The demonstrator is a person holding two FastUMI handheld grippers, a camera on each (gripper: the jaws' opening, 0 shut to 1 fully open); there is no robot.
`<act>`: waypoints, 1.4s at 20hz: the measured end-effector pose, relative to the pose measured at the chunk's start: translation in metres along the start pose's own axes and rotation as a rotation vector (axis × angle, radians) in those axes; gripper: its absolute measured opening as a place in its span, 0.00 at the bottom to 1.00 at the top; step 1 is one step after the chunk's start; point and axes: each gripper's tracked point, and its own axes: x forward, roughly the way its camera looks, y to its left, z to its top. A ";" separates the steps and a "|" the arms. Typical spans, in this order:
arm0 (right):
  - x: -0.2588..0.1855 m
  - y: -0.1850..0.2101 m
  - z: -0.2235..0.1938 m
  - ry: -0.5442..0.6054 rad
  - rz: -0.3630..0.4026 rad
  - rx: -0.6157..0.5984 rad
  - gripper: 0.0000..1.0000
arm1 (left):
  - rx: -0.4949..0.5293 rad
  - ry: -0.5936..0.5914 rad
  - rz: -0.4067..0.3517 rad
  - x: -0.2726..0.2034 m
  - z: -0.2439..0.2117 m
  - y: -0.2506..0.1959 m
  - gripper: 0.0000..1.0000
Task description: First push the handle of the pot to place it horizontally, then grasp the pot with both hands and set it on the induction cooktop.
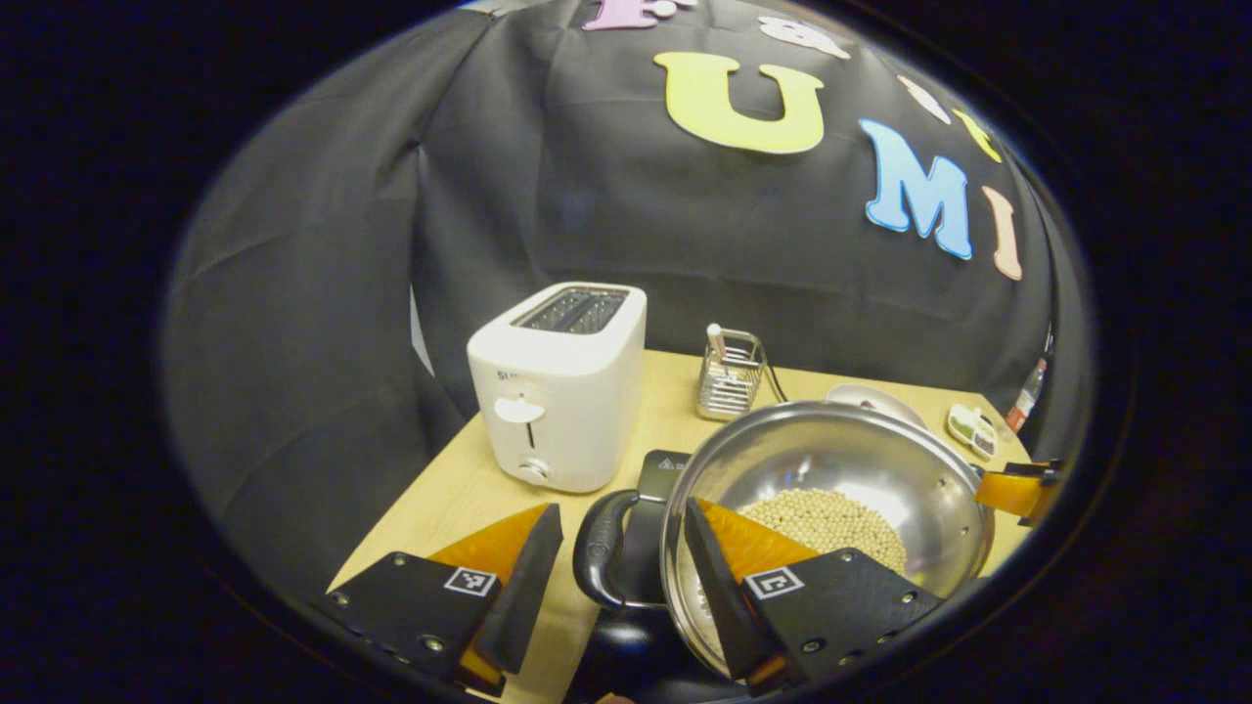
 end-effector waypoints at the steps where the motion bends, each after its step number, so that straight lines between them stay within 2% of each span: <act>1: -0.008 -0.005 0.005 -0.018 0.001 0.001 0.98 | 0.001 -0.043 0.019 -0.007 0.012 0.001 0.77; 3: -0.025 -0.019 0.017 -0.062 -0.003 0.003 0.98 | 0.002 -0.117 0.028 -0.030 0.032 -0.007 0.76; 4: -0.035 -0.026 0.025 -0.092 -0.005 0.004 0.98 | 0.009 -0.152 0.025 -0.040 0.042 -0.015 0.80; 5: -0.045 -0.033 0.032 -0.122 -0.006 0.003 0.98 | 0.019 -0.186 0.024 -0.052 0.053 -0.022 0.76; 10: -0.107 -0.069 0.057 -0.272 0.000 -0.033 0.97 | 0.021 -0.306 -0.009 -0.114 0.087 -0.084 0.73; 12: -0.137 -0.090 0.061 -0.325 -0.010 -0.055 0.97 | 0.014 -0.339 -0.033 -0.140 0.092 -0.114 0.76; 13: -0.151 -0.100 0.060 -0.345 -0.014 -0.066 0.97 | 0.015 -0.350 -0.043 -0.154 0.093 -0.129 0.73; 18: -0.223 -0.155 0.063 -0.441 -0.039 -0.069 0.97 | 0.034 -0.403 -0.094 -0.218 0.097 -0.203 0.76; 19: -0.236 -0.166 0.060 -0.452 -0.045 -0.067 0.97 | 0.036 -0.416 -0.103 -0.231 0.098 -0.216 0.72; 22: -0.271 -0.195 0.052 -0.478 -0.054 -0.067 0.97 | 0.045 -0.449 -0.122 -0.277 0.096 -0.246 0.76; 25: -0.310 -0.214 0.047 -0.522 -0.046 -0.046 0.97 | 0.058 -0.479 -0.134 -0.318 0.095 -0.274 0.72; 28: -0.344 -0.230 0.042 -0.560 -0.042 -0.050 0.97 | 0.066 -0.522 -0.144 -0.363 0.095 -0.295 0.75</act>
